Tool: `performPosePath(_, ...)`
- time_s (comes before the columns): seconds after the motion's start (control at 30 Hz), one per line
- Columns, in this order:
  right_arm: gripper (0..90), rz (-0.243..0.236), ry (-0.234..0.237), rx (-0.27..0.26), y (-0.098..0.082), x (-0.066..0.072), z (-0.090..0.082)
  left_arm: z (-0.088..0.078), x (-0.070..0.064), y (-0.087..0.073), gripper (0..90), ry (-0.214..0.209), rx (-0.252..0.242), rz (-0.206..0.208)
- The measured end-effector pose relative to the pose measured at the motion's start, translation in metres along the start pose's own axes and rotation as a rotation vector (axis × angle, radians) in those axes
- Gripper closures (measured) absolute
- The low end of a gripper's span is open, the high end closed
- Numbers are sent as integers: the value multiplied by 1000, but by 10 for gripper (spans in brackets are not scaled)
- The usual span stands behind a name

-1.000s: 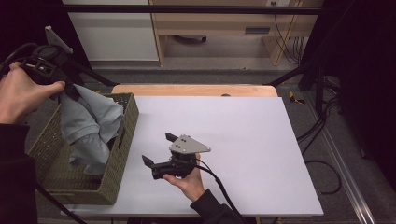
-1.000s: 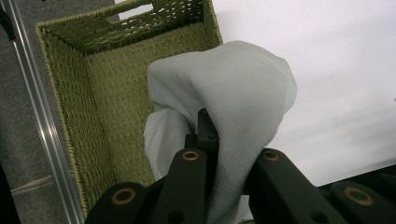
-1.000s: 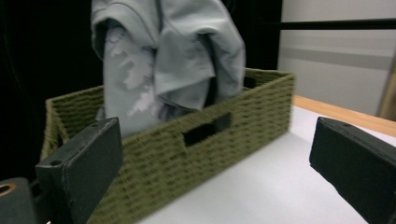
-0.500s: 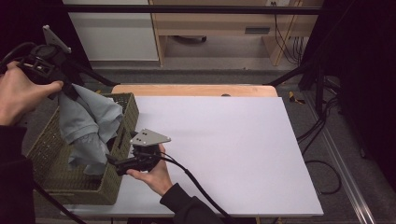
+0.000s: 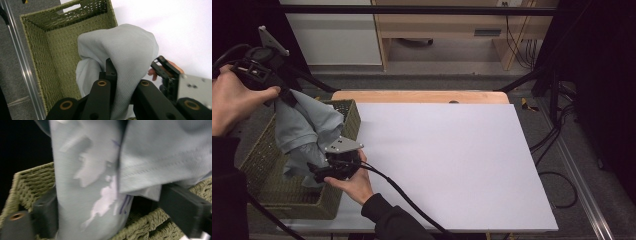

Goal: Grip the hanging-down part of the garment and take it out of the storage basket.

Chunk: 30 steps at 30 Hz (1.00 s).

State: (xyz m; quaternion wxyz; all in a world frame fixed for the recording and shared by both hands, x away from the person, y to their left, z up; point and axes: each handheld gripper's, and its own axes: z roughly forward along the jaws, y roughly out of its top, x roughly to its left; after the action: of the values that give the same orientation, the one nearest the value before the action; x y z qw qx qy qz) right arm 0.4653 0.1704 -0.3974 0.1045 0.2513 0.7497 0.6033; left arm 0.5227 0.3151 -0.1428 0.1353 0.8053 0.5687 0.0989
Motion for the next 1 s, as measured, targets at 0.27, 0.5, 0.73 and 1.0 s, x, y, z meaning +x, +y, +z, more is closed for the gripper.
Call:
performPosePath(0.27,594,-1,-4,20,-2,-8,7,2,0,0,856,-6,-1,10)
performPosePath(0.5,867,-24,36,34,0,-13,-1,1,0,-2,856,-10,-11,4)
performPosePath(0.73,871,-42,34,-9,14,-17,-28,-5,7,-6,856,-19,-38,-12)
performPosePath(1.0,873,-60,9,-62,35,-28,-64,-5,7,-7,855,-28,-48,-10)
